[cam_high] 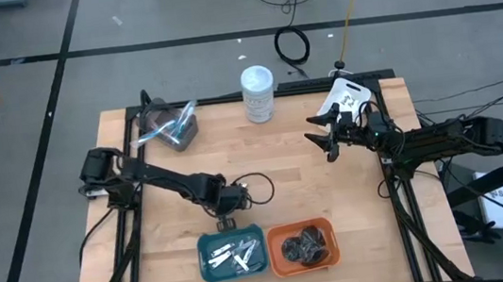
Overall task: Pick & Place Travel size toiletries
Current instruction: Put the silver nail cutter into the green bin
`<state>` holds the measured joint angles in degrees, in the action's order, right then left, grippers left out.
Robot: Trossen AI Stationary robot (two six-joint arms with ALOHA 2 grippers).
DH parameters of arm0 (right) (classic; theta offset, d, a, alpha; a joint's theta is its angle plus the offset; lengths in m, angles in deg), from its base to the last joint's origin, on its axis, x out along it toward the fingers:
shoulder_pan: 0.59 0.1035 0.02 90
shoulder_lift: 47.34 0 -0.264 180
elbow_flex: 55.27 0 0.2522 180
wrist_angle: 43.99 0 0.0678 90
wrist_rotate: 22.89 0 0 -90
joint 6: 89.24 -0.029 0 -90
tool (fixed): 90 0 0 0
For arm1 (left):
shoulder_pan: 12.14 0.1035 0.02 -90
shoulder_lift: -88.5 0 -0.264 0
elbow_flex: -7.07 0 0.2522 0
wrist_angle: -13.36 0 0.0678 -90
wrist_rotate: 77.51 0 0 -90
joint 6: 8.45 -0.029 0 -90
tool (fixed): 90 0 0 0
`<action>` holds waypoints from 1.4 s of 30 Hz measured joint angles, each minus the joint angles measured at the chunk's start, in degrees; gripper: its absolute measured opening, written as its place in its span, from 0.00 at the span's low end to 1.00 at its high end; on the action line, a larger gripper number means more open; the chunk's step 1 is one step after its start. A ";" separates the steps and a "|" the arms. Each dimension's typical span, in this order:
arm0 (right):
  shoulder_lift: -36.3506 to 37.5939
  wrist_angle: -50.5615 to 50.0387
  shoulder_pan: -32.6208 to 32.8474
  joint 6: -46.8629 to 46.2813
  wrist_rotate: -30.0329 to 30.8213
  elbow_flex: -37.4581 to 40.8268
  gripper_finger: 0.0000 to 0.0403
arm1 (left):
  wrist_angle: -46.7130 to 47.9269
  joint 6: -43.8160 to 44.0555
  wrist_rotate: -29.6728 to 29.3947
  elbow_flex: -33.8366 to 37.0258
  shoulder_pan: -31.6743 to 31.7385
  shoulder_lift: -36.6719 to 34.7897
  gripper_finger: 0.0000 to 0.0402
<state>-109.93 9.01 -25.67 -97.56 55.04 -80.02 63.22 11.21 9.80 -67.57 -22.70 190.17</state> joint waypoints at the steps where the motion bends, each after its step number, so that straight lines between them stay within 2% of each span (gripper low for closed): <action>1: 0.00 -0.01 0.00 0.00 0.00 0.00 0.62 | -0.06 0.19 -0.36 -0.04 0.00 -1.30 0.05; 6: 0.00 0.00 0.00 -0.09 0.00 0.00 0.62 | -0.12 2.64 -0.38 -0.20 -0.07 -6.59 0.02; 11: 0.00 0.01 0.00 -0.44 0.00 0.00 0.62 | -1.36 7.77 0.25 -0.23 -1.43 -11.68 0.05; 15: 0.00 0.04 0.00 -0.44 0.00 0.00 0.62 | -7.03 8.20 3.58 -0.29 -4.07 -13.56 0.02; 21: 0.00 0.18 0.00 -0.44 -0.02 -0.02 0.62 | -14.44 9.21 10.19 -0.36 -8.62 -13.55 0.04; 30: 0.00 0.26 0.00 -0.44 -0.02 -0.02 0.62 | -13.17 17.64 10.23 -0.34 -14.86 -12.47 0.02; 42: 0.00 0.73 0.02 -1.11 -0.07 -0.04 0.62 | -13.15 26.03 8.41 -0.40 -15.34 -9.77 0.18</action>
<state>-109.92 9.74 -25.66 -98.67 54.97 -80.06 50.07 37.24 18.21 -67.97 -38.05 180.40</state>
